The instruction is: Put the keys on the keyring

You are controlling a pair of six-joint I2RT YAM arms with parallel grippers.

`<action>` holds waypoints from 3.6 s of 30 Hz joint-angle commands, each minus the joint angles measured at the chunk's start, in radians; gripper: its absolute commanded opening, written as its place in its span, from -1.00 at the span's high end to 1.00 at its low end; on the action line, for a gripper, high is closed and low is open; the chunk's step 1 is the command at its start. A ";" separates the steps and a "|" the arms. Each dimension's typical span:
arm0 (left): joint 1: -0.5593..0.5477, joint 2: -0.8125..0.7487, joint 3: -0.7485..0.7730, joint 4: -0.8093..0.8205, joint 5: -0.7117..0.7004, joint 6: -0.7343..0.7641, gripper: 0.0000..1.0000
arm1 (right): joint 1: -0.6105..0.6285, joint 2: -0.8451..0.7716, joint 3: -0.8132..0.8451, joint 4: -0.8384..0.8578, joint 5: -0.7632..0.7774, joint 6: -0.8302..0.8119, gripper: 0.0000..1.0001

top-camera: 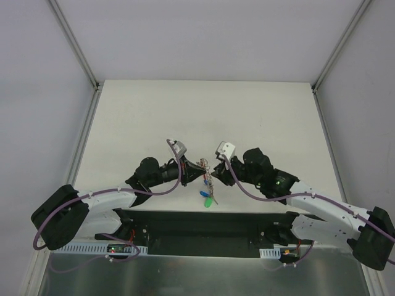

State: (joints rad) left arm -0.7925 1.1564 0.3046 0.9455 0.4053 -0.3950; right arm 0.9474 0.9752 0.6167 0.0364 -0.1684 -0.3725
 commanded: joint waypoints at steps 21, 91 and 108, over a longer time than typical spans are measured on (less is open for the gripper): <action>-0.005 0.002 -0.035 0.214 0.078 0.081 1.00 | -0.229 0.114 0.055 0.089 -0.510 0.107 0.43; -0.086 -0.136 0.148 -0.407 -0.187 0.010 0.46 | -0.052 0.361 0.373 -0.313 -0.028 -0.082 0.97; -0.060 -0.023 0.264 -0.525 -0.208 0.140 0.55 | -0.052 0.349 0.359 -0.320 -0.049 -0.082 0.98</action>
State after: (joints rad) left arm -0.8684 1.1244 0.5217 0.4568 0.1555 -0.2985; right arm 0.8890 1.3365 0.9436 -0.2958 -0.2001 -0.4709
